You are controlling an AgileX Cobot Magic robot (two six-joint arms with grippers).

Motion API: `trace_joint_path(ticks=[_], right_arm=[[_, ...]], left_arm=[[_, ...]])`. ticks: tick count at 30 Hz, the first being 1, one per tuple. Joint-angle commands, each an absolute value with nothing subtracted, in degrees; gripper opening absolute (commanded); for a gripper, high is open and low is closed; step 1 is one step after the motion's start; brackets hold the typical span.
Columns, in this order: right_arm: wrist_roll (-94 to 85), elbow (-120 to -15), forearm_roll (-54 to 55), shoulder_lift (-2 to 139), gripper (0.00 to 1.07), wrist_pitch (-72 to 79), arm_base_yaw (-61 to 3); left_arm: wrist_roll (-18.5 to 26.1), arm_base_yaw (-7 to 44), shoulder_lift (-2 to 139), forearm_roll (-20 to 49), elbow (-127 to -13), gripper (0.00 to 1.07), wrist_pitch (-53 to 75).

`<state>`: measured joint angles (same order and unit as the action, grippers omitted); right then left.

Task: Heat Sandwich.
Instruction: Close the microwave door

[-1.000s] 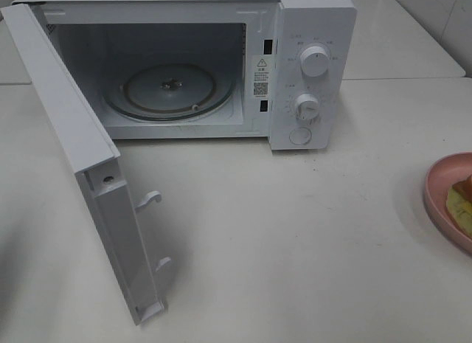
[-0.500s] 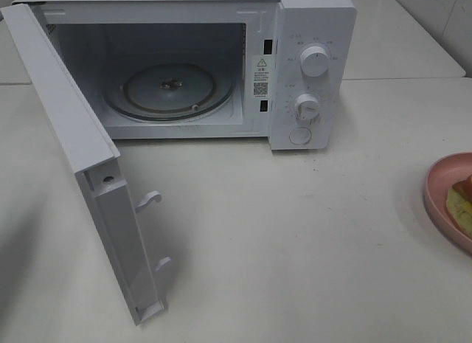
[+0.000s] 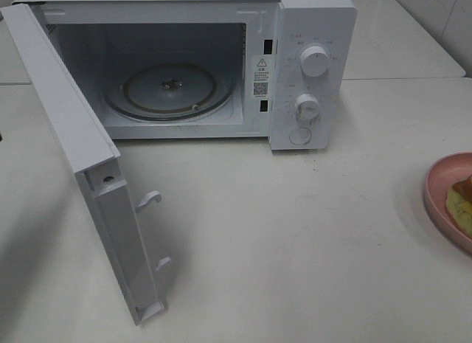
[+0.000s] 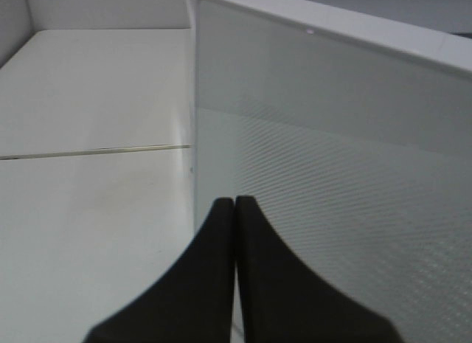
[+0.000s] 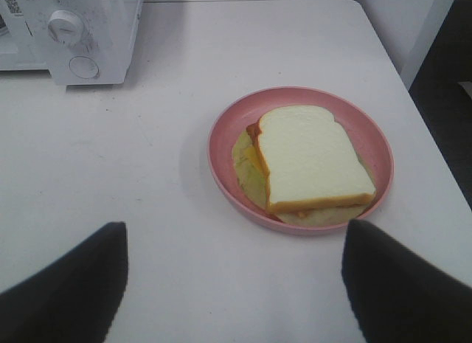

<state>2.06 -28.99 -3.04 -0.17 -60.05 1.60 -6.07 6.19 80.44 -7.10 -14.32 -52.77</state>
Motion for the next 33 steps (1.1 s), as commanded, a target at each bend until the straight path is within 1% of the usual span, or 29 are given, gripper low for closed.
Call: trace_joint_path(ticks=[1, 2, 7, 9, 12, 14, 15, 17, 18, 20, 22, 23, 25, 27, 28, 30, 33], right_arm=[[2.3, -28.9, -2.7, -1.7, 0.76, -59.5, 2.1], [2.3, -28.9, -2.7, -1.7, 0.76, -59.5, 2.1], [2.3, -28.9, -2.7, -1.7, 0.76, -59.5, 2.1], [2.3, -28.9, -2.7, -1.7, 0.76, -59.5, 2.1], [2.3, -28.9, -2.7, -1.7, 0.76, -59.5, 2.1], [2.3, -28.9, -2.7, -1.7, 0.76, -59.5, 2.1], [2.3, -28.9, -2.7, -1.7, 0.76, -59.5, 2.1], [2.3, -28.9, -2.7, -1.7, 0.76, -59.5, 2.1], [2.3, -28.9, -2.7, -1.7, 0.76, -59.5, 2.1], [2.3, -28.9, -2.7, -1.7, 0.76, -59.5, 2.1], [2.3, -28.9, -2.7, -1.7, 0.76, -59.5, 2.1], [2.3, -28.9, -2.7, -1.7, 0.76, -59.5, 2.1], [2.3, -28.9, -2.7, -1.7, 0.76, -59.5, 2.1], [2.3, -28.9, -2.7, -1.7, 0.76, -59.5, 2.1], [2.3, -28.9, -2.7, -1.7, 0.76, -59.5, 2.1], [2.3, -28.9, -2.7, -1.7, 0.76, -59.5, 2.1], [2.3, -28.9, -2.7, -1.7, 0.76, -59.5, 2.1]], left_arm=[[-6.5, 7.6, 81.4, -7.4, -15.2, 0.00, -54.6], [-6.2, 9.3, 83.2, -7.4, -15.7, 0.00, -55.9], [-5.4, 12.0, 86.5, -7.4, -15.8, 0.00, -59.5], [-5.4, 14.0, 88.5, -7.2, -16.3, 0.00, -60.5], [-5.4, 15.6, 89.7, -7.2, -17.1, 0.00, -60.6], [-5.4, 18.0, 91.3, -6.9, -18.4, 0.00, -60.6], [-5.4, 18.0, 91.3, -6.9, -18.4, 0.00, -60.6], [-5.4, 19.5, 92.1, -6.2, -19.1, 0.00, -60.6], [-4.9, 21.0, 92.6, -4.6, -19.5, 0.00, -60.6], [-4.5, 21.8, 92.8, -3.9, -19.7, 0.00, -60.4], [-3.5, 23.7, 93.2, -1.8, -20.5, 0.00, -60.6], [-2.9, 25.6, 93.7, 0.0, -21.4, 0.00, -60.4], [-2.6, 26.4, 94.0, 0.4, -21.8, 0.00, -60.2], [-1.8, 28.1, 94.8, 2.2, -23.1, 0.00, -60.0], [-1.8, 29.7, 95.6, 4.2, -24.4, 0.00, -59.9], [-1.8, 30.4, 95.9, 5.2, -25.0, 0.00, -59.9], [-1.7, 33.2, 97.3, 7.4, -28.2, 0.00, -58.8]])
